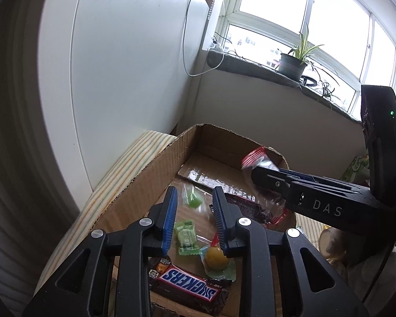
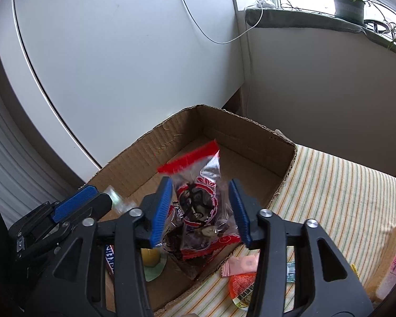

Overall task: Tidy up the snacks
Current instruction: 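Open both grippers to drop the candies into the box, then move both grippers from the box to the pink-printed bread bag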

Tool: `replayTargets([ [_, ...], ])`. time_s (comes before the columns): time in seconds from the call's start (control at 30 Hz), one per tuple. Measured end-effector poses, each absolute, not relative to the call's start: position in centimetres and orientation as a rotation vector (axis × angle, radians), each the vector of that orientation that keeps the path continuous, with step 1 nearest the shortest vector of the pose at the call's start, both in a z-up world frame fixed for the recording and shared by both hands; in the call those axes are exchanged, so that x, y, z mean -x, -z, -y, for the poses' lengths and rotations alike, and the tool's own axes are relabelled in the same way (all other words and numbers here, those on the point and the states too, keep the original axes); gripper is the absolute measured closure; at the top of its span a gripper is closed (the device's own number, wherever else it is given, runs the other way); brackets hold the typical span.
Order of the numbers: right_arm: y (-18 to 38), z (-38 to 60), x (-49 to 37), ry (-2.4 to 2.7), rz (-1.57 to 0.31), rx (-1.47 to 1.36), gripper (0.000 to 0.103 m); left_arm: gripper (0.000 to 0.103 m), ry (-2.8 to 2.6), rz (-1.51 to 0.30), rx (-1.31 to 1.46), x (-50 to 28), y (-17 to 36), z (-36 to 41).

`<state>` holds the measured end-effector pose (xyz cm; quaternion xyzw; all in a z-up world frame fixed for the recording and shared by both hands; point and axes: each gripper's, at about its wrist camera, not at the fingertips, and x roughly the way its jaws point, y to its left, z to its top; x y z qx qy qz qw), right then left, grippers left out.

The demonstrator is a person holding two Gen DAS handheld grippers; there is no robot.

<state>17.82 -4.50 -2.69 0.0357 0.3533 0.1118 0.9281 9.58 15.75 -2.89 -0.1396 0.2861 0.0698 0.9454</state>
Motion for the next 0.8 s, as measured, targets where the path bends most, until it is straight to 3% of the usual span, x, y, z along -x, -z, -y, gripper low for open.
replayTargets([
  [0.1,2.2,4.6,-17.4,-0.227,-0.697,-0.076,0.033,0.067,-0.148,-0.58,0.282,-9.4,2.8,-15.8],
  [0.8,0.2,7.7,-13.2,-0.182,-0.659,-0.057,0.032,0.067,-0.098,-0.54,0.251,-8.3,1.5,-13.3],
])
